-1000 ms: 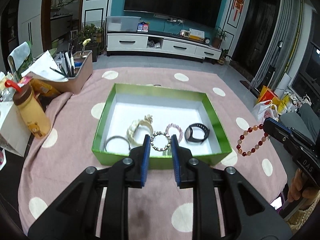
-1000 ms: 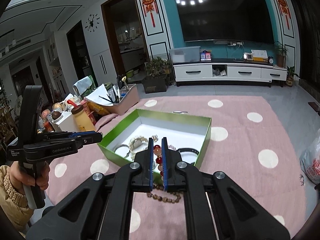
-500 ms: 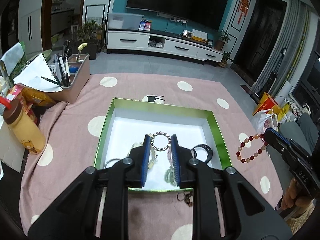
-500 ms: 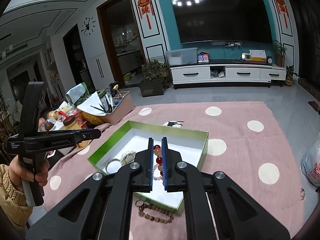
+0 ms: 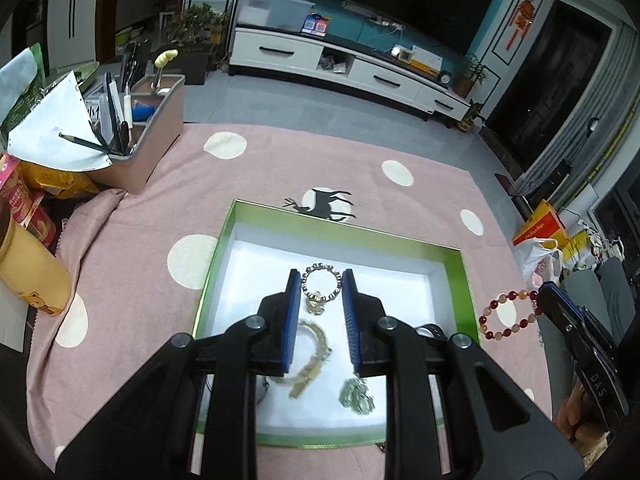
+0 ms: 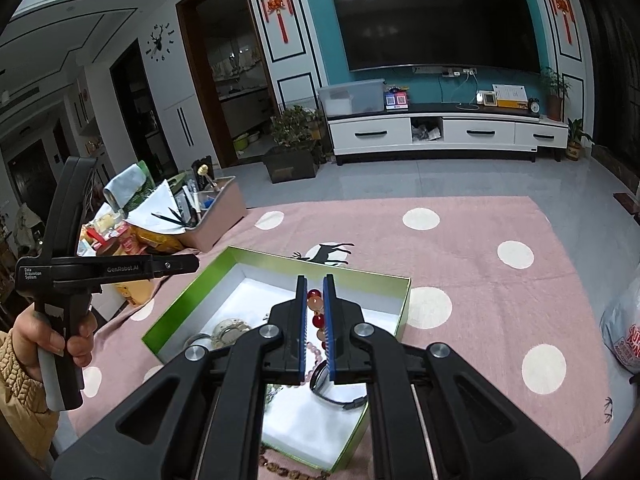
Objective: Organize jewelry
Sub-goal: 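Open the left tool to drop the ring while the right releases the bracelet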
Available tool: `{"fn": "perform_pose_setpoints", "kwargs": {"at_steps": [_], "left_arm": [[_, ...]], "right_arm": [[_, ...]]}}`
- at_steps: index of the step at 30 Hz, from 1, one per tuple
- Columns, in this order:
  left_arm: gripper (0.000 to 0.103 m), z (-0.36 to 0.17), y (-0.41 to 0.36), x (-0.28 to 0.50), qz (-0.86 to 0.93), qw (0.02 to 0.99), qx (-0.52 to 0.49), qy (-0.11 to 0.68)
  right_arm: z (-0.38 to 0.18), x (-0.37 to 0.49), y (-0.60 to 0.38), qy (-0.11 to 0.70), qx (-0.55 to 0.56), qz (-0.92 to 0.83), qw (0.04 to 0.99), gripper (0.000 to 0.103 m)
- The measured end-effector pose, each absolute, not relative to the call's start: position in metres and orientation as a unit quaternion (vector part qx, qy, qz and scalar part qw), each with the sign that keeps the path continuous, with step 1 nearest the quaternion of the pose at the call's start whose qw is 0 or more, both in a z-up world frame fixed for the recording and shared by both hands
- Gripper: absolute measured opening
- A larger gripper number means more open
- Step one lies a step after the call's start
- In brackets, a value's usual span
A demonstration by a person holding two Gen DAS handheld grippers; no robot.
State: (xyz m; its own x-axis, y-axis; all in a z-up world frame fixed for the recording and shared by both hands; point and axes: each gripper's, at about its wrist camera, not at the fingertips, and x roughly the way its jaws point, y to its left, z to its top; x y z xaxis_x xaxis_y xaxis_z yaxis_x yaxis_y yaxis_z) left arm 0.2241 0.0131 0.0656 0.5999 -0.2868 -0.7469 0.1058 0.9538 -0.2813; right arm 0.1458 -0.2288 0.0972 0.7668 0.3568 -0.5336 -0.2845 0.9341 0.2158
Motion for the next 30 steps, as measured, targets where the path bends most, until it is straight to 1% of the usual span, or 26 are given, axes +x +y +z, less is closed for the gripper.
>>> {"fn": "perform_pose_setpoints", "kwargs": {"at_steps": [13,22,23,24,26,27,29,30], "left_arm": [[0.02,0.022,0.013,0.261,-0.075,0.874,-0.081,0.474],[0.021,-0.004,0.011,0.272,-0.063,0.866,-0.059,0.493],[0.021,-0.006,0.011,0.273,-0.062,0.865,-0.057,0.495],[0.021,-0.008,0.011,0.274,-0.061,0.864,-0.057,0.496],[0.022,-0.01,0.011,0.274,-0.06,0.864,-0.057,0.497],[0.024,-0.01,0.011,0.274,-0.061,0.864,-0.058,0.497],[0.036,-0.011,0.012,0.273,-0.059,0.864,-0.057,0.496],[0.039,-0.01,0.012,0.272,-0.059,0.865,-0.057,0.495]], "right_arm": [[0.054,0.19,-0.219,0.352,0.041,0.149,0.923,0.007],[0.029,0.211,-0.208,0.387,0.024,0.141,0.911,0.007],[0.028,0.213,-0.208,0.39,0.024,0.139,0.91,0.008],[0.026,0.214,-0.208,0.392,0.024,0.136,0.91,0.012],[0.025,0.214,-0.209,0.393,0.026,0.131,0.91,0.026],[0.024,0.214,-0.211,0.393,0.029,0.13,0.91,0.028],[0.025,0.212,-0.216,0.389,0.036,0.127,0.912,0.033],[0.026,0.211,-0.218,0.387,0.04,0.127,0.912,0.034]]}}
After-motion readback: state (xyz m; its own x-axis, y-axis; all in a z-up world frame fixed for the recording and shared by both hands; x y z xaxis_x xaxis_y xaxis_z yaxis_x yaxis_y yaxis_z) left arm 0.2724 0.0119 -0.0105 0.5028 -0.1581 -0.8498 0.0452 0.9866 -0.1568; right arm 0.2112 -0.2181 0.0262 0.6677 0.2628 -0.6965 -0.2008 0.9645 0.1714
